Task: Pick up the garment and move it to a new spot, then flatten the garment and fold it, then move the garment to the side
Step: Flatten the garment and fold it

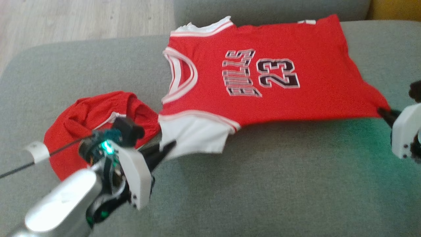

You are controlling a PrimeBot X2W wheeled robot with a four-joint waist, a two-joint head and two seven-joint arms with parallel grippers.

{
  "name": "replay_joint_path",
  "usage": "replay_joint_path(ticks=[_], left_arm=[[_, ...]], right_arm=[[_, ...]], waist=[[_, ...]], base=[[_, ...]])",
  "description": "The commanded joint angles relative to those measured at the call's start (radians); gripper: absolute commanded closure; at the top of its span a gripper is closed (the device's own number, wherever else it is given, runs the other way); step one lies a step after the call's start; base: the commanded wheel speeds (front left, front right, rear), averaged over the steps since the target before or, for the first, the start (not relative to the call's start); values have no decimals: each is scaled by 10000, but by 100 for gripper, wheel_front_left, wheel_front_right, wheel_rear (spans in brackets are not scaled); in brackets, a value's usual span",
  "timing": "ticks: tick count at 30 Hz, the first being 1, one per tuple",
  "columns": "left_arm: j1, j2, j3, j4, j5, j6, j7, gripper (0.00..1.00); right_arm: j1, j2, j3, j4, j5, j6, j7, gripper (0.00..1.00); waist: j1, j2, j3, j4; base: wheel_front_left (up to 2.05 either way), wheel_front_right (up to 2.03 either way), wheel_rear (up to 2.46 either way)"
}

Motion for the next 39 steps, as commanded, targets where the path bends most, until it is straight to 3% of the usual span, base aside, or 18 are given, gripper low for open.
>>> replay_joint_path(ticks=[1,8,16,26,39], left_arm=[[-168,597,362,-659,-155,88,254,100],[258,1094,351,-2005,-300,631,752,100],[-430,1018,614,-1781,-57,800,769,100],[-2309,233,844,42,83,547,1045,100],[-4699,-708,255,3202,1119,84,821,100]], right_arm=[[333,-654,73,-413,419,-9,269,100],[1112,-1264,-116,-1747,1535,-9,873,100],[975,-1056,-803,-2152,1351,-9,994,100],[120,-283,-1578,-1733,658,-9,1394,100],[-1354,874,-1935,-389,-198,-9,1401,100]], waist=[[2,-1,-198,-84],[2,-1,-94,-200],[2,-1,416,-309],[2,-1,1123,-374],[2,-1,1975,-501]], base=[[0,0,0],[0,0,0],[0,0,0],[0,0,0],[0,0,0]])
